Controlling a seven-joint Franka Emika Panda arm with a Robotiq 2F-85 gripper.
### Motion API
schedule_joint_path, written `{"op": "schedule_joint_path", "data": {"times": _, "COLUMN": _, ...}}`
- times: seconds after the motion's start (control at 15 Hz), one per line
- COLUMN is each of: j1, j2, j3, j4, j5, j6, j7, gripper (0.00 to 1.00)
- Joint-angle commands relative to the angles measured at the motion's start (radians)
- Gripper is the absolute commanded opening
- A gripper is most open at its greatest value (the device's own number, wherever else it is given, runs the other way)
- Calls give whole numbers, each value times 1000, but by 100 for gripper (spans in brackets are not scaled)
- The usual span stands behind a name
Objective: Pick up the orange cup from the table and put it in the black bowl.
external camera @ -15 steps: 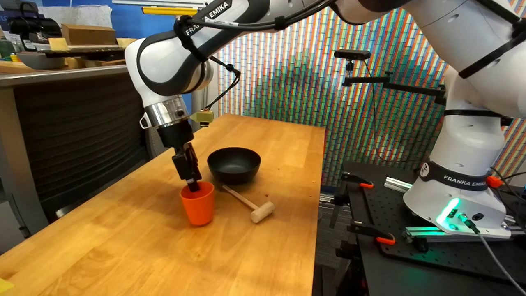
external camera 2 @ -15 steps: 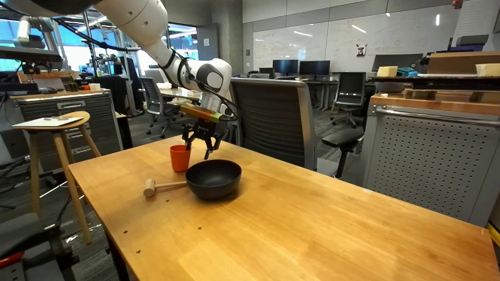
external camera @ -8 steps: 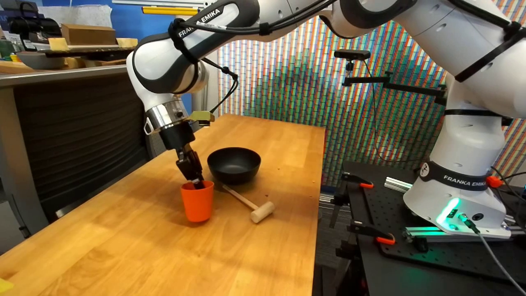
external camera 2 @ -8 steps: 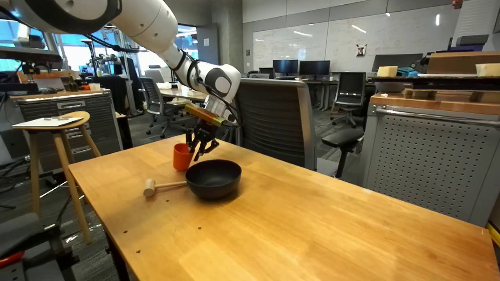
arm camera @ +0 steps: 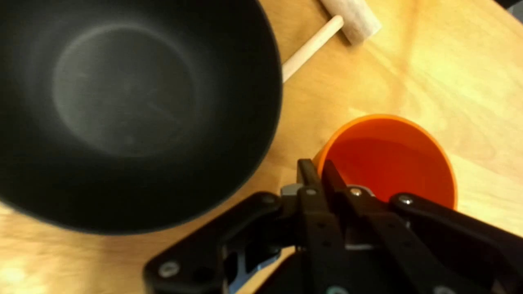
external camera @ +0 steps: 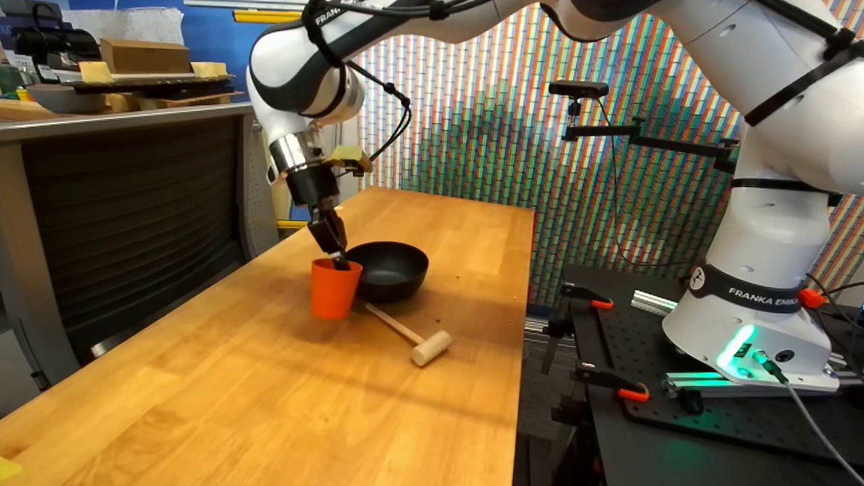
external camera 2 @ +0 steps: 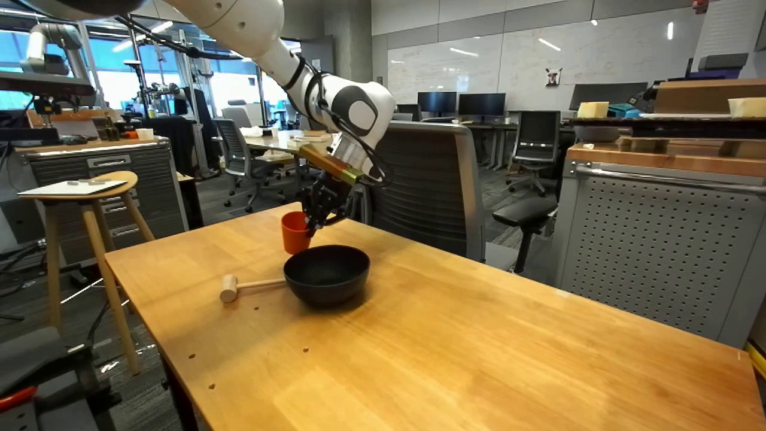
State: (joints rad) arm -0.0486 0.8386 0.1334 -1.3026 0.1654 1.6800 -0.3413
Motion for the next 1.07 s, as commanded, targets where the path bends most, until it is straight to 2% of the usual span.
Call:
{"op": "schedule_joint_path", "data": {"times": 0.0, "j1": -37, "j2": -211, "j3": -57, "j4": -178, "j5": -15, "j6": 116, "j7": 36, "gripper": 2}}
{"op": "schedule_joint_path", "data": {"times": 0.2, "j1": -50, "j2": -298, "j3": -133, "j4": -254, "j5": -67, "j6": 162, "j7": 103, "gripper": 2}}
{"op": "schedule_joint_path", "data": {"times": 0.4, "j1": -53, "j2": -318, "j3": -176, "j4": -317, "j5": -101, "j6": 129, "j7": 176, "gripper": 2}}
{"op": "schedule_joint_path", "data": {"times": 0.6, "j1": -61, "j2": -296, "j3": -169, "j4": -365, "j5": -80, "j6": 120, "j7": 175, "gripper": 2}}
{"op": "schedule_joint_path", "data": {"times": 1.0, "j1": -51, "j2": -236, "j3": -140, "j4": -407, "j5": -71, "j6": 174, "j7": 161, "gripper": 2}}
